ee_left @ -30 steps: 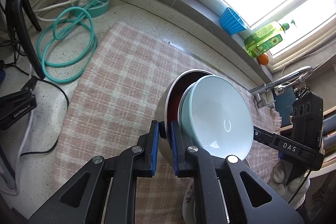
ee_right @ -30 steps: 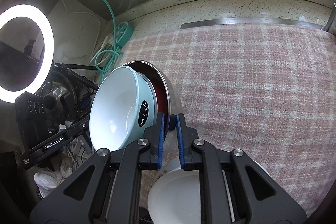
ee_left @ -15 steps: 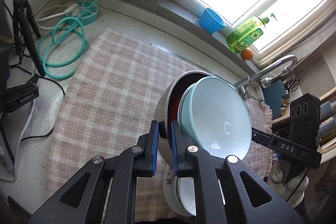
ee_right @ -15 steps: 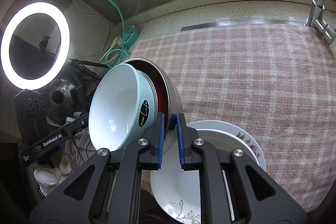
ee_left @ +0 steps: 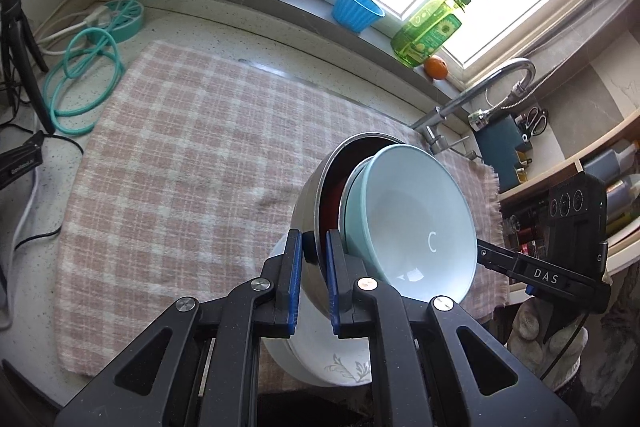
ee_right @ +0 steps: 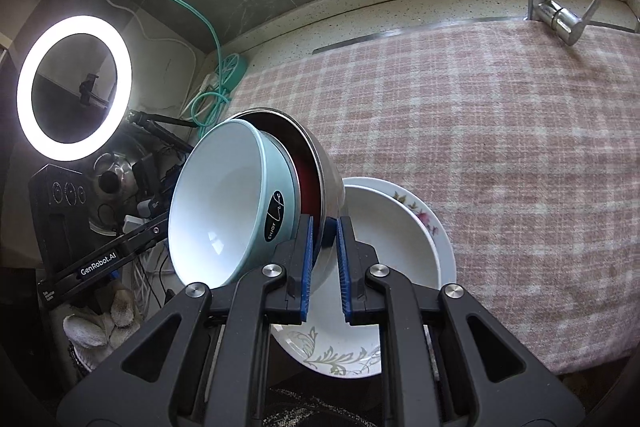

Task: Organize plates and bowls
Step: 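Carry the nested bowls over the plate stack and lower them onto it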

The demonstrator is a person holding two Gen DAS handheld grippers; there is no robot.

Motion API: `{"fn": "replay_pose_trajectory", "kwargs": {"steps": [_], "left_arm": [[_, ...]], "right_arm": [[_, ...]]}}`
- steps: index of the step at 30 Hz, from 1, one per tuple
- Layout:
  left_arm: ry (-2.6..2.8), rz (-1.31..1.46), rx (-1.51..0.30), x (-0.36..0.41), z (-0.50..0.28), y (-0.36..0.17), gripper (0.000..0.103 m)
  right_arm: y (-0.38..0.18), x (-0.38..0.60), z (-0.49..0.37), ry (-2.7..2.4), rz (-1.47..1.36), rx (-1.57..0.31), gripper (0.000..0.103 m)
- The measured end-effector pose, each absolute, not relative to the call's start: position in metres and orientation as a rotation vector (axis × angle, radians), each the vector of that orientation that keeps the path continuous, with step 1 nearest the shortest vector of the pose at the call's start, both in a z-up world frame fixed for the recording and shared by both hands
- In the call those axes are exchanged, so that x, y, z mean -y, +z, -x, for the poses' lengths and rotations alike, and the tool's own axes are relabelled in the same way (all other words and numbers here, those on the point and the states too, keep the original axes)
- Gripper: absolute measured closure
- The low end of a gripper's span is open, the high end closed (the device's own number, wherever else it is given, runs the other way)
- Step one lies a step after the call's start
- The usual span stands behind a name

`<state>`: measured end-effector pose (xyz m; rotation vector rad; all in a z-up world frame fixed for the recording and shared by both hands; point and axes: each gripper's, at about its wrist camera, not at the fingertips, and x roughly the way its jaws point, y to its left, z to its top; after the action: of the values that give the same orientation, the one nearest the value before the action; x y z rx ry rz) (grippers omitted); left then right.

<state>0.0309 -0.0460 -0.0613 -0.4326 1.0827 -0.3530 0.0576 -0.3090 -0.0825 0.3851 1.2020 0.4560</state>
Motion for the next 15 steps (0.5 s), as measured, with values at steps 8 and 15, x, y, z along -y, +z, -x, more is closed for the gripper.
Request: {"fn": "replay_pose_trajectory", "kwargs": {"steps": [8, 15], "left_arm": [[-0.387, 0.412, -1.132, 0.067, -0.019, -0.071, 0.094], [-0.395, 0.381, -1.154, 0.077, -0.010, -0.076, 0.094]], "right_arm": [[-0.098, 0.331, -0.037, 0.428, -0.401, -1.227, 0.091], [-0.109, 0.336, -0.023, 0.413, -0.401, -1.250, 0.091]]}}
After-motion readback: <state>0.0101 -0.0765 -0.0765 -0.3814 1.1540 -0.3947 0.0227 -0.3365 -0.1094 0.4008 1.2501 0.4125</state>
